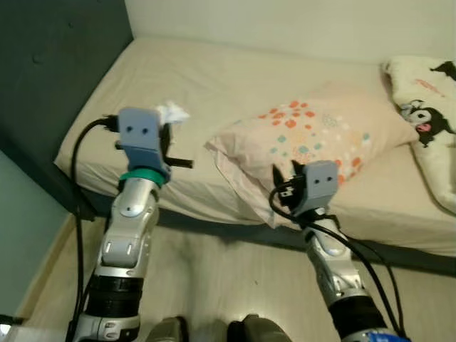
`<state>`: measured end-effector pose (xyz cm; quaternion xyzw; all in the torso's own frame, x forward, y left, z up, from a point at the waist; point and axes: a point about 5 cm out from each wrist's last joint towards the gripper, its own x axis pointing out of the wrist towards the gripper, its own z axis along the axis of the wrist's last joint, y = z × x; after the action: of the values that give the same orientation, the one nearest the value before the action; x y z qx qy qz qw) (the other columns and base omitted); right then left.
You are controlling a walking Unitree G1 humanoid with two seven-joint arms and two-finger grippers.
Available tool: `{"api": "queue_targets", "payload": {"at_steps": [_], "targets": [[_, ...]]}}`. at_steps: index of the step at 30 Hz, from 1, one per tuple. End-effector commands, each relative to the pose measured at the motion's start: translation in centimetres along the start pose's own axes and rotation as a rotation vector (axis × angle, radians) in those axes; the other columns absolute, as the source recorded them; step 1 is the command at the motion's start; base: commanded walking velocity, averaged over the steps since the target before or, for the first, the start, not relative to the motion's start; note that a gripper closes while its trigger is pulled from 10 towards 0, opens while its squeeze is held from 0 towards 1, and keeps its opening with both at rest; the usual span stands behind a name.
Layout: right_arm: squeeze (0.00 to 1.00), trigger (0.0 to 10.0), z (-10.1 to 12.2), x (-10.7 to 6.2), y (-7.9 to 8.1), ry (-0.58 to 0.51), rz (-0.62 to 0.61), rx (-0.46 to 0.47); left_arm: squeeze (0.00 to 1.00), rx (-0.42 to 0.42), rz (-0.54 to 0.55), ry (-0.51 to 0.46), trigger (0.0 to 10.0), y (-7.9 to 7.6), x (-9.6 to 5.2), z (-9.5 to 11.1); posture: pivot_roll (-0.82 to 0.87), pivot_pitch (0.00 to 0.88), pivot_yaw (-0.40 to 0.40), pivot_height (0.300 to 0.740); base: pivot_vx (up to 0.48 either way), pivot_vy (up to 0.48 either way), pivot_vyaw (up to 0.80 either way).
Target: Clean up the room
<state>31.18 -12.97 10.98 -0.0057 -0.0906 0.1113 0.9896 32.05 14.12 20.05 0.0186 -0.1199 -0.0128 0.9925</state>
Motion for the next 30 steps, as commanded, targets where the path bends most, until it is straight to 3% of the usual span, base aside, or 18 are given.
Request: {"api": "queue_targets", "payload": {"at_steps": [1,19,24,30], "targets": [[0.0,10.0,-0.37,-0.3,0.13,0.014,0.002,0.008,0.0,0.007,0.009,0.009,10.0,0.19,-0.2,-0.2,-0.03,0.068,-0.02,0.74,-0.304,0.0,0.0],[0.0,10.0,-0.41,-0.3,0.27,0.017,0.006,0.002,0.0,0.008,0.006,0.012,10.0,0.08,-0.19,-0.22,-0.03,0.07,-0.019,0.74,-0.302,0.0,0.0],[0.0,10.0,-0.47,-0.28,0.28,0.023,0.009,-0.011,0.0,0.008,0.007,0.014,10.0,0.1,-0.2,-0.25,-0.03,0.07,-0.017,0.74,0.0,0.0,0.0],[0.0,10.0,-0.46,-0.24,0.16,0.026,0.004,-0.012,0.0,0.008,-0.003,0.022,10.0,0.01,-0.24,-0.33,-0.03,0.071,-0.017,0.74,0.0,0.0,0.68]]}}
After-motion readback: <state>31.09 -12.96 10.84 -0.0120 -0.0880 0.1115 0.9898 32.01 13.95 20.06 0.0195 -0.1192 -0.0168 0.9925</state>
